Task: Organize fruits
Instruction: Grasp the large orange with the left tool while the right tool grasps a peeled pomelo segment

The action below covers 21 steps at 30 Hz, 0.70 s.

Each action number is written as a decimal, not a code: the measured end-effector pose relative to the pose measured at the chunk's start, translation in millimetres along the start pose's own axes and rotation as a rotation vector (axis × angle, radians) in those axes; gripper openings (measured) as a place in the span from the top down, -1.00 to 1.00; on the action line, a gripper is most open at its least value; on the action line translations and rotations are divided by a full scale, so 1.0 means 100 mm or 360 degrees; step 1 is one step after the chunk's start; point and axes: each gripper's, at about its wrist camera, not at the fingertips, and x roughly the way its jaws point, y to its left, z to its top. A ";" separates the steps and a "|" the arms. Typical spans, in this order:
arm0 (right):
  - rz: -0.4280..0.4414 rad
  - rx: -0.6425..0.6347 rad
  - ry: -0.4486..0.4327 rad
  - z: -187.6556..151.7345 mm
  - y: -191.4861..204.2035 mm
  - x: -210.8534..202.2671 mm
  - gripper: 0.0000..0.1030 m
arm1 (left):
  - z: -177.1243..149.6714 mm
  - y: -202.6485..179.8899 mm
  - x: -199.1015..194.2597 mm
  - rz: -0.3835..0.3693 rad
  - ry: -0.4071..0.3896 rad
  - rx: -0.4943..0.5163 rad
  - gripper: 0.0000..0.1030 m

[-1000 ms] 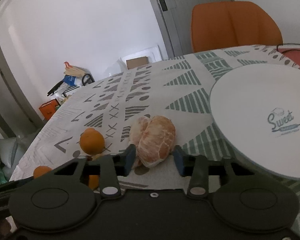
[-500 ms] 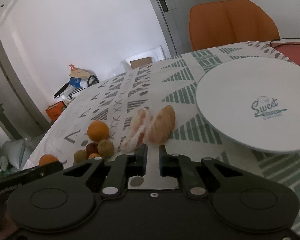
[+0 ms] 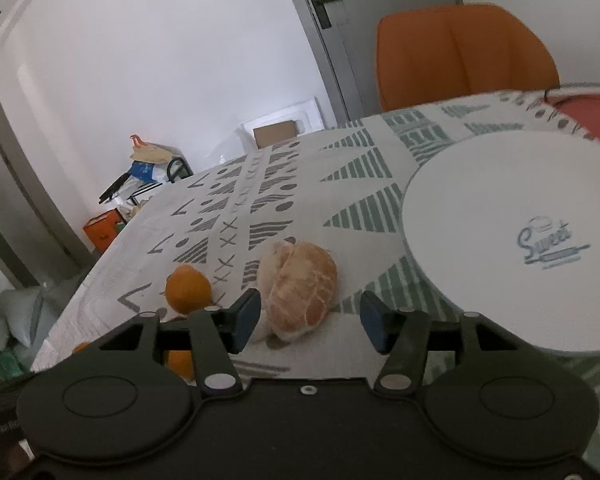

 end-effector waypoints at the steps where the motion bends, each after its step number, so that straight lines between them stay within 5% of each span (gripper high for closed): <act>1: -0.0002 -0.0004 -0.0004 0.01 0.02 0.02 -0.06 | 0.00 0.01 0.01 0.0003 0.0001 -0.0001 0.20; 5: -0.0030 0.0004 0.0029 0.01 0.07 0.16 -0.03 | 0.01 0.03 0.05 0.0014 0.0008 -0.0009 0.20; 15: 0.0021 0.0021 -0.0004 0.01 -0.01 0.00 0.79 | 0.04 0.00 0.02 0.0010 -0.0017 0.0005 0.20; 21: 0.0083 0.0032 -0.0016 0.00 -0.05 -0.11 0.85 | 0.07 -0.11 -0.04 -0.0014 -0.0042 0.0037 0.20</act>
